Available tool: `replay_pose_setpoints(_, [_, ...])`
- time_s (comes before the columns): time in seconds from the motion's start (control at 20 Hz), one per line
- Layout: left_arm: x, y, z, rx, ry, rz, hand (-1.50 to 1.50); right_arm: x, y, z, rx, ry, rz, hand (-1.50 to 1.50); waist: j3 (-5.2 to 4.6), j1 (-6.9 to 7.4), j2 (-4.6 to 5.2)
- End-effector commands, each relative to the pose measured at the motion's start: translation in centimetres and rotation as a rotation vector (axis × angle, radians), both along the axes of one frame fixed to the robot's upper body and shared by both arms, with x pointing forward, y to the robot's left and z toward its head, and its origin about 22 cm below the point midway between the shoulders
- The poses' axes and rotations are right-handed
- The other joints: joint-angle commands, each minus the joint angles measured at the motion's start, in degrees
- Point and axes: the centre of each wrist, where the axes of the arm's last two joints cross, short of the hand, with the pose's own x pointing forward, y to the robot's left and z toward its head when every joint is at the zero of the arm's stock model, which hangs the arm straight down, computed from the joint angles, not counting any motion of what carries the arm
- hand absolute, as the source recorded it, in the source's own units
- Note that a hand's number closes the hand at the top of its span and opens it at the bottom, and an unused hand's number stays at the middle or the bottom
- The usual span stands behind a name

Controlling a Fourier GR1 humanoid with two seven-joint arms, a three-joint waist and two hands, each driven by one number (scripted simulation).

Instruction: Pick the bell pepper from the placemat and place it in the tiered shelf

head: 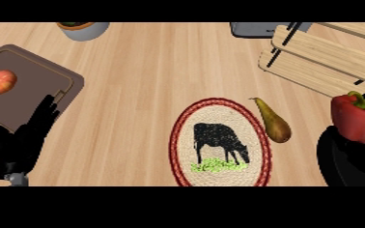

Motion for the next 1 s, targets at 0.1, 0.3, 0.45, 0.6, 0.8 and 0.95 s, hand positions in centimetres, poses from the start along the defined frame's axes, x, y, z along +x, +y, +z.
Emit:
replay_pose_setpoints(0.1, [1.0,-2.0,0.0,0.003,-0.026,-0.001,0.0,-2.3,-1.9,4.1,0.04,-0.07,-0.038,1.5,0.01,0.3,0.1])
replay_pose_setpoints(0.3, [-0.4,-0.3,-0.5,-0.002,-0.008,-0.012,0.0,-2.3,-1.0,7.6,0.028,-0.158,-0.113,1.5,-0.06,0.61,0.02])
replay_pose_setpoints(0.45, [0.8,-0.2,0.9,0.004,-0.008,-0.022,0.0,-0.6,-2.9,9.2,-0.058,-0.164,-0.198,1.5,-0.05,0.67,0.12])
replay_pose_setpoints(0.6, [1.0,-0.3,0.9,0.012,-0.015,-0.014,0.0,0.4,-2.8,10.0,-0.152,-0.128,-0.232,1.5,-0.06,0.84,0.23])
replay_pose_setpoints(0.8, [0.8,-1.2,0.4,-0.009,-0.012,-0.016,0.0,2.1,-4.2,12.4,-0.157,-0.101,-0.241,1.5,-0.06,1.0,0.25])
replay_pose_setpoints(0.95, [1.5,-0.9,0.2,-0.004,-0.017,-0.029,0.0,4.1,-4.4,12.8,-0.184,-0.083,-0.237,1.5,-0.05,1.21,0.41])
